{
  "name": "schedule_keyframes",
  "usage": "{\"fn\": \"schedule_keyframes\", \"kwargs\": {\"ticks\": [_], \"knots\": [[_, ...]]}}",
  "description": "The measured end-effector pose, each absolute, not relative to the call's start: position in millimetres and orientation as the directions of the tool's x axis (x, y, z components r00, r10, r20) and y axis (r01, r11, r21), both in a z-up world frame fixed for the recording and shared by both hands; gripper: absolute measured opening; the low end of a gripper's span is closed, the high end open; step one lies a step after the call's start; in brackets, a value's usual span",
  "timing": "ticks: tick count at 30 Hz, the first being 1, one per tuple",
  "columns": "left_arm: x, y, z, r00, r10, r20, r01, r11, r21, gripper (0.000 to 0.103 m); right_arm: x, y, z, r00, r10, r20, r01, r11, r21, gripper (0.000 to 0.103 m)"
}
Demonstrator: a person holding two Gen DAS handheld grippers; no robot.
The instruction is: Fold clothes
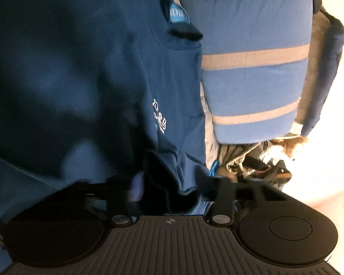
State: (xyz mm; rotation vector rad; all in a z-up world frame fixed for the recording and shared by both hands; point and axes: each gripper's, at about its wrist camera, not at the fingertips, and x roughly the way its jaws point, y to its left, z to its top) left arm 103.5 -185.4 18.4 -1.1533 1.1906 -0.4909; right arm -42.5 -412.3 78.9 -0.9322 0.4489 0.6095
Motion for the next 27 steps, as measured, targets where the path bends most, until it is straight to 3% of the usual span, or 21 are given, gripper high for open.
{"fn": "schedule_keyframes", "kwargs": {"ticks": [2, 4, 5, 13, 27], "knots": [[102.7, -188.7, 22.5, 0.348, -0.814, -0.464, -0.225, 0.408, -0.885, 0.011, -43.5, -414.6, 79.1, 0.746, 0.292, -0.598, -0.659, 0.449, -0.603, 0.008], [101.3, -190.7, 31.0, 0.348, -0.81, -0.472, -0.182, 0.435, -0.882, 0.006, -44.0, -416.7, 79.8, 0.749, 0.293, -0.595, -0.656, 0.457, -0.6, 0.01], [100.7, -191.9, 35.9, 0.349, -0.807, -0.476, -0.158, 0.45, -0.879, 0.005, -44.4, -418.2, 80.7, 0.753, 0.293, -0.589, -0.65, 0.468, -0.598, 0.029], [95.7, -209.4, 80.0, 0.349, -0.772, -0.531, 0.048, 0.581, -0.813, 0.005, -42.8, -433.9, 82.1, 0.775, 0.27, -0.571, -0.619, 0.503, -0.603, 0.063], [91.1, -208.6, 142.5, 0.424, -0.779, -0.461, 0.245, 0.589, -0.77, 0.005, -27.6, -490.0, 73.5, 0.831, 0.15, -0.535, -0.494, 0.641, -0.588, 0.085]]}}
